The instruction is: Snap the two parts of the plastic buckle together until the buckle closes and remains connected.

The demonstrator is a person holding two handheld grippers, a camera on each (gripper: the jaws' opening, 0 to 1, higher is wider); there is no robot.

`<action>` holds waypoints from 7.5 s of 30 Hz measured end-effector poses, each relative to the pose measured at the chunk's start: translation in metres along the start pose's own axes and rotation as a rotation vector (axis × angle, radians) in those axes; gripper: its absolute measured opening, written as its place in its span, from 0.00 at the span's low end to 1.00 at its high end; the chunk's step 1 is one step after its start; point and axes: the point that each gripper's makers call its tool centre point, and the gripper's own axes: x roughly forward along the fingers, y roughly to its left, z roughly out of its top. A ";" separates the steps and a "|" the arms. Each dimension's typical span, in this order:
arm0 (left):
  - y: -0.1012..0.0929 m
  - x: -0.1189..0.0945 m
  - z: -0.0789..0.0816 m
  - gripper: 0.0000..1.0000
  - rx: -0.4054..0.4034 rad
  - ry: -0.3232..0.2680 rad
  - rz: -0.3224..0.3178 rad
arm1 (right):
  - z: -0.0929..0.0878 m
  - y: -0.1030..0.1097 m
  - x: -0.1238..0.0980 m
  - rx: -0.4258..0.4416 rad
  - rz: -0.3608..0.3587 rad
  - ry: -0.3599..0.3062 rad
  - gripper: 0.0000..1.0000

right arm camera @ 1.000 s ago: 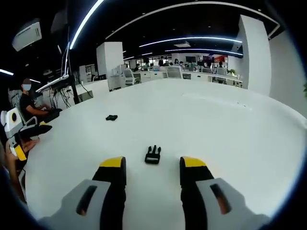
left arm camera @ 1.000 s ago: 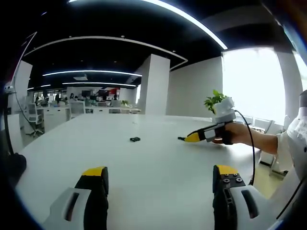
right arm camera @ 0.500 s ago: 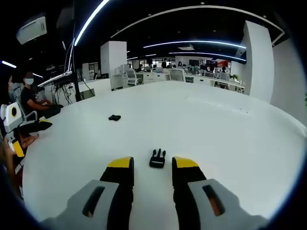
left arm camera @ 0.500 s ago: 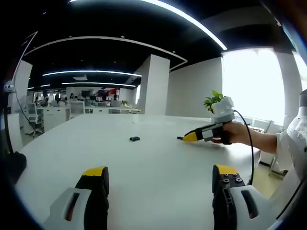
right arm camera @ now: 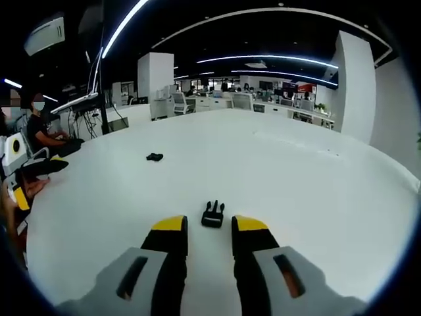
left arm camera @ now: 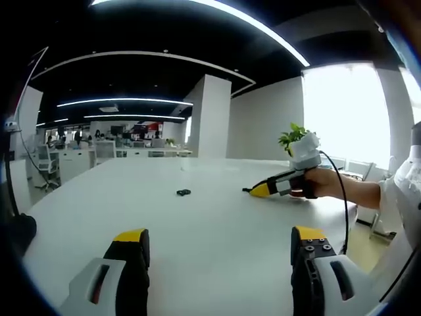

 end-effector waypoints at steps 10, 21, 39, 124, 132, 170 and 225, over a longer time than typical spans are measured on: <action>0.000 0.000 0.002 0.90 0.000 -0.005 0.000 | 0.001 0.001 0.001 -0.006 0.011 -0.014 0.14; -0.001 0.000 0.003 0.90 0.002 -0.003 0.000 | 0.002 0.000 0.002 -0.024 0.015 -0.019 0.10; -0.006 0.004 0.001 0.90 0.002 0.009 -0.017 | 0.002 -0.005 -0.008 0.005 0.068 -0.048 0.10; 0.080 0.150 0.064 0.90 0.169 0.066 -0.258 | 0.007 0.003 -0.025 -0.040 0.289 -0.084 0.10; 0.080 0.156 0.062 0.94 0.174 0.058 -0.287 | 0.007 0.001 -0.025 -0.034 0.291 -0.086 0.10; 0.085 0.186 0.025 0.87 0.306 0.273 -0.383 | 0.001 0.002 -0.027 0.044 0.317 -0.082 0.10; 0.078 0.182 0.019 0.27 0.244 0.322 -0.445 | 0.001 -0.001 -0.027 0.065 0.321 -0.077 0.10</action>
